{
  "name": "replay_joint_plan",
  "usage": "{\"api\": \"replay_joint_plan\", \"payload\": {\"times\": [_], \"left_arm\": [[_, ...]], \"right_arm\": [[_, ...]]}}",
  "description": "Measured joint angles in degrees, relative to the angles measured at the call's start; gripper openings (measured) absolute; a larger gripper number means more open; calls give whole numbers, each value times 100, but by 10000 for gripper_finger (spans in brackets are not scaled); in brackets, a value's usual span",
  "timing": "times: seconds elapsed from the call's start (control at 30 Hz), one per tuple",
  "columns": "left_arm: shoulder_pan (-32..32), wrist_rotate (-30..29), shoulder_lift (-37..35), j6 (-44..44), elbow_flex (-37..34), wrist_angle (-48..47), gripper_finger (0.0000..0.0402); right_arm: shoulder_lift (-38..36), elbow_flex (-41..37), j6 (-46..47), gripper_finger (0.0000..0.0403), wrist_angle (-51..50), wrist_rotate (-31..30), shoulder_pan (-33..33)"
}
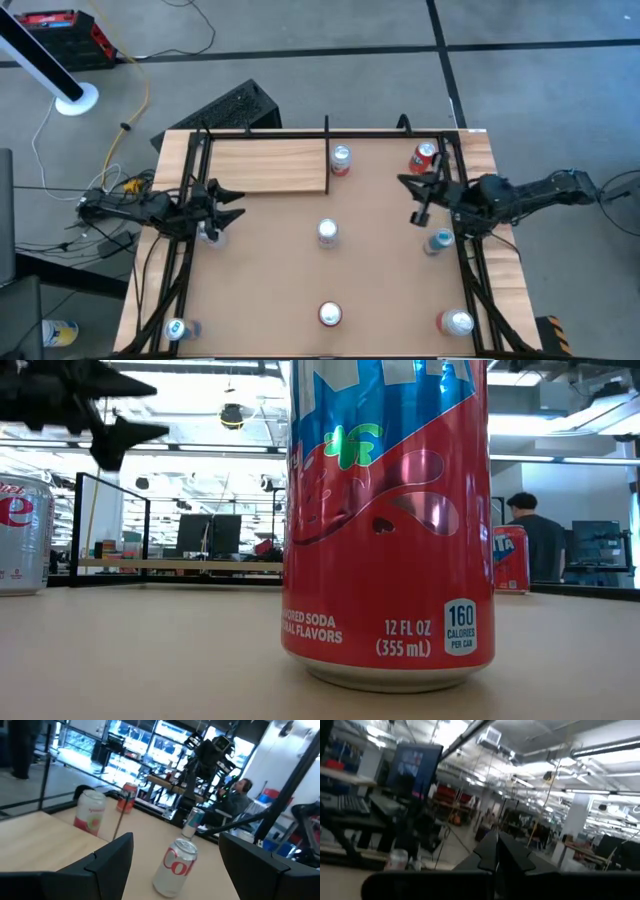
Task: Place canned beverage on shelf
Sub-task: Put the right red-silver soda can on the shelf
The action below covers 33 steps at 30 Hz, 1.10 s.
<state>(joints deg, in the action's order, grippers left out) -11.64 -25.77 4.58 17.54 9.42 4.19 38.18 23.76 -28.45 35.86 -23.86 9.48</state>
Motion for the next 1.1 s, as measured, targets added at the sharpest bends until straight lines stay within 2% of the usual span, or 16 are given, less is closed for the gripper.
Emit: {"api": "replay_joint_plan", "payload": {"times": [0.17, 0.27, 0.4, 0.57, 0.8, 0.9, 1.03, 1.1], "left_arm": [[0, -300, 1205, 7, 999, -719, 279], [21, -305, 2180, -108, 1533, -766, 279], [82, -291, 3470, -529, 2334, -745, 279], [181, -117, 4871, -1293, 3157, -661, 279], [272, -138, 6648, -1890, 3900, -28, 279], [278, 204, 7276, -2020, 4263, 76, 279], [360, 1172, 7896, -2083, 4813, 71, 279], [407, 1433, 8081, -2101, 5071, -30, 282]], "right_arm": [[389, -53, 356, 36, 58, -6, -26], [620, -170, 537, 16, 53, -10, -3], [976, -200, 795, 17, 72, -18, 84], [1358, -208, 351, 32, 885, -21, 138], [1361, -206, -55, 18, 802, -24, 35], [1363, -206, -54, 29, 769, -28, -37], [1362, -206, -55, 41, 630, -26, -69], [1360, -206, -67, 38, 604, -26, -68]]}}
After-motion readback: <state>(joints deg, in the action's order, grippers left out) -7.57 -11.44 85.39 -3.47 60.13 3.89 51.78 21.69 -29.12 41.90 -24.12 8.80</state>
